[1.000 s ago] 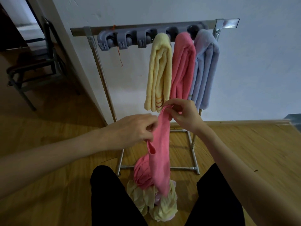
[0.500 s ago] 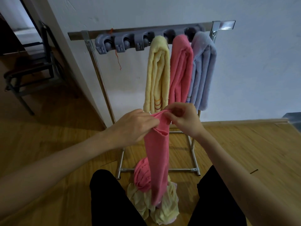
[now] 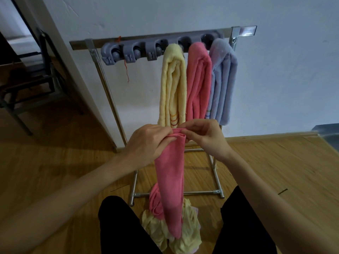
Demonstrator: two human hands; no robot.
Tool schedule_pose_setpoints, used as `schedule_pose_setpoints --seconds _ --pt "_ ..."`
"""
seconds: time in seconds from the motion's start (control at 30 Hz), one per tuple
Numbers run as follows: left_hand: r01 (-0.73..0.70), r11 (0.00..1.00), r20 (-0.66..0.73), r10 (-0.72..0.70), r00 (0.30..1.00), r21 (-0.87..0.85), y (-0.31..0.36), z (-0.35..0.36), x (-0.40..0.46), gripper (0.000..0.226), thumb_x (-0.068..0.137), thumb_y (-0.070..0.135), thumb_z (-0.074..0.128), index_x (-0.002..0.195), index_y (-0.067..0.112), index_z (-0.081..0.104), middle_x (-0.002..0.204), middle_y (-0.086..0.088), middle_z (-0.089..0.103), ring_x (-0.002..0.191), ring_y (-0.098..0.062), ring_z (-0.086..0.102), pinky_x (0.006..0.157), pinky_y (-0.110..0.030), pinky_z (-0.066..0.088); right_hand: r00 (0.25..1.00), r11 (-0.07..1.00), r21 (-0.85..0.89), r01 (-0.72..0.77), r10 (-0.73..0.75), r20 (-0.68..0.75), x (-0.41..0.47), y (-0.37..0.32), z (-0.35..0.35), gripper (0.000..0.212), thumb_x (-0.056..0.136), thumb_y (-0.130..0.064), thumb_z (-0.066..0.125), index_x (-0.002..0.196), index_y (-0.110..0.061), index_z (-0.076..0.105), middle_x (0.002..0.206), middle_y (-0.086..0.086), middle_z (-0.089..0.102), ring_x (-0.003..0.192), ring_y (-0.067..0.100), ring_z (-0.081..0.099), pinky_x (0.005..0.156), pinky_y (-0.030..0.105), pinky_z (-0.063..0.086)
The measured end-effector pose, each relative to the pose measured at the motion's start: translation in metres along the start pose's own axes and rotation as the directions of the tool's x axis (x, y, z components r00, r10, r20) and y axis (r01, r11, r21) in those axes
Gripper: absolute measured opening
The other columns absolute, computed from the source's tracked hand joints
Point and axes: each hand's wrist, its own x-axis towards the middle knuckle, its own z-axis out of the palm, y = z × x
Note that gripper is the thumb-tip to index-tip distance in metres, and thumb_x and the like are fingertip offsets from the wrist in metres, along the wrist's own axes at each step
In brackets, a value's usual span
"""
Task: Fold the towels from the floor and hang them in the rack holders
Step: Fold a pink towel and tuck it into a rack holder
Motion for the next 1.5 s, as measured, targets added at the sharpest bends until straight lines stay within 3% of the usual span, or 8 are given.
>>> schedule_pose_setpoints --seconds 0.23,0.5,0.73,0.87,0.97,1.13,1.3,1.5 --pt "0.123 0.992 -0.072 -0.123 0.99 -0.004 0.002 0.002 0.0 0.031 0.093 0.036 0.048 0.094 0.011 0.065 0.069 0.001 0.063 0.059 -0.005 0.05 0.06 -0.005 0.028 0.997 0.999 0.031 -0.017 0.015 0.081 -0.002 -0.007 -0.001 0.034 0.079 0.01 0.068 0.113 0.007 0.062 0.106 0.019 0.07 0.098 0.029 0.068 0.088 0.035 0.055" --pt "0.09 0.995 -0.114 -0.084 0.99 0.043 0.003 -0.002 0.01 0.025 0.09 0.032 0.059 0.094 0.009 0.07 0.071 -0.001 0.067 0.059 -0.011 0.057 0.061 -0.015 0.038 0.993 0.946 -0.304 0.115 -0.116 0.017 0.012 -0.011 0.002 0.027 0.081 0.008 0.068 0.104 -0.006 0.068 0.095 0.007 0.07 0.085 0.024 0.066 0.076 0.043 0.055" --pt "0.006 0.998 -0.206 0.008 0.979 0.069 -0.007 -0.008 -0.002 0.029 0.088 0.026 0.06 0.106 0.005 0.066 0.094 -0.007 0.07 0.084 -0.019 0.064 0.078 -0.026 0.046 0.993 0.96 -0.262 0.095 -0.111 -0.046 0.023 -0.007 0.006 0.024 0.085 0.012 0.059 0.099 -0.006 0.066 0.091 0.0 0.068 0.081 0.004 0.065 0.072 0.023 0.054" --pt "0.223 0.971 -0.243 -0.237 0.941 -0.085 -0.02 0.017 -0.038 0.064 0.076 0.035 0.074 0.128 0.008 0.048 0.122 -0.006 0.051 0.111 -0.009 0.046 0.097 -0.017 0.038 0.996 0.972 -0.231 0.04 -0.059 -0.074 0.023 0.0 0.014 0.023 0.086 0.01 0.059 0.101 -0.005 0.066 0.093 0.004 0.068 0.087 0.015 0.066 0.072 0.026 0.056" --pt "0.453 0.839 -0.027 -0.482 0.876 -0.301 -0.034 0.05 -0.072 0.08 0.066 0.033 0.083 0.133 0.017 0.042 0.121 0.009 0.047 0.107 -0.002 0.047 0.092 -0.014 0.038 0.997 0.982 -0.188 -0.004 -0.01 -0.075 0.021 0.004 0.02 0.02 0.086 0.01 0.059 0.102 0.002 0.066 0.097 0.015 0.069 0.095 0.032 0.066 0.081 0.044 0.057" --pt "0.661 0.584 0.391 -0.534 0.75 -0.471 -0.057 0.114 -0.107 0.063 0.065 0.023 0.086 0.12 0.029 0.056 0.106 0.016 0.063 0.099 0.0 0.059 0.084 -0.028 0.049 0.995 0.986 -0.161 -0.039 0.024 -0.095 0.024 -0.001 0.03 0.02 0.085 0.008 0.061 0.101 -0.004 0.066 0.093 0.01 0.069 0.087 0.025 0.066 0.075 0.046 0.057" --pt "0.796 0.339 0.552 -0.583 0.596 -0.502 -0.056 0.163 -0.108 0.027 0.069 0.026 0.084 0.086 0.029 0.063 0.085 0.016 0.067 0.079 0.003 0.064 0.066 -0.012 0.051 0.979 0.993 -0.091 -0.07 0.051 -0.196 0.029 -0.002 0.029 0.02 0.084 0.009 0.062 0.098 -0.005 0.066 0.069 -0.016 0.064 0.058 -0.003 0.059 0.052 0.014 0.048" --pt "0.826 0.124 0.607 -0.619 0.497 -0.55 -0.06 0.175 -0.111 0.028 0.081 0.033 0.072 0.103 0.016 0.068 0.09 0.011 0.07 0.085 -0.005 0.067 0.065 -0.01 0.049 0.778 0.978 0.034 -0.207 0.186 -0.6 0.024 0.023 0.01 0.017 0.082 0.003 0.059 0.088 -0.01 0.069 0.077 0.008 0.066 0.071 0.023 0.064 0.064 0.037 0.058"
